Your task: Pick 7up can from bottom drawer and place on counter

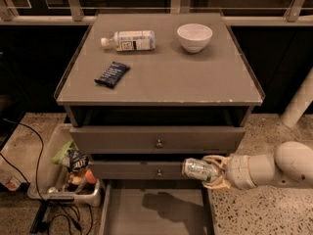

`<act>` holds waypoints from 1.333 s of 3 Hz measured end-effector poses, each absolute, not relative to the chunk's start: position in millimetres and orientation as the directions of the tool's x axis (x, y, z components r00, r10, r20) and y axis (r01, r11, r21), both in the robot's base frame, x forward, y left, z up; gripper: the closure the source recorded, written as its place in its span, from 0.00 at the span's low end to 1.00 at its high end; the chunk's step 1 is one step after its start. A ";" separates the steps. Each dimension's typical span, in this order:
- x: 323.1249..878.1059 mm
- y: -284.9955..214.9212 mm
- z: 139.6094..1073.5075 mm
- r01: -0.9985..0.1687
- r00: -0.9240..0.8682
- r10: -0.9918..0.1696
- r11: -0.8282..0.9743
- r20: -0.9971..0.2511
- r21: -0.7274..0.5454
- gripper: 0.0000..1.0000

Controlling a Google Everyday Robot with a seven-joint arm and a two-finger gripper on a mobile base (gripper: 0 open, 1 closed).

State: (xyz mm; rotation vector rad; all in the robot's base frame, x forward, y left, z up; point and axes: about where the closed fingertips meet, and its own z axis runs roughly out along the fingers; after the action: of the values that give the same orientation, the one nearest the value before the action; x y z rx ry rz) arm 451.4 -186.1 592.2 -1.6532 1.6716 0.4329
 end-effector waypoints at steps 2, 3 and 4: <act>463.1 -196.3 689.0 -0.921 0.138 -0.760 0.138 -0.635 -0.365 1.00; 472.9 -199.4 755.0 -0.906 0.189 -0.755 0.113 -0.628 -0.409 1.00; 483.9 -197.8 820.2 -0.895 0.241 -0.733 0.087 -0.636 -0.439 1.00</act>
Offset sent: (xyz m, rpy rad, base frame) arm 0.0217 -0.0212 0.1927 -0.1196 -0.1953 -0.0556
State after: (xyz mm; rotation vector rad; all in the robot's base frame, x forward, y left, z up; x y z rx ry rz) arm 483.9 -197.8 820.2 -1.6792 1.5282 0.2432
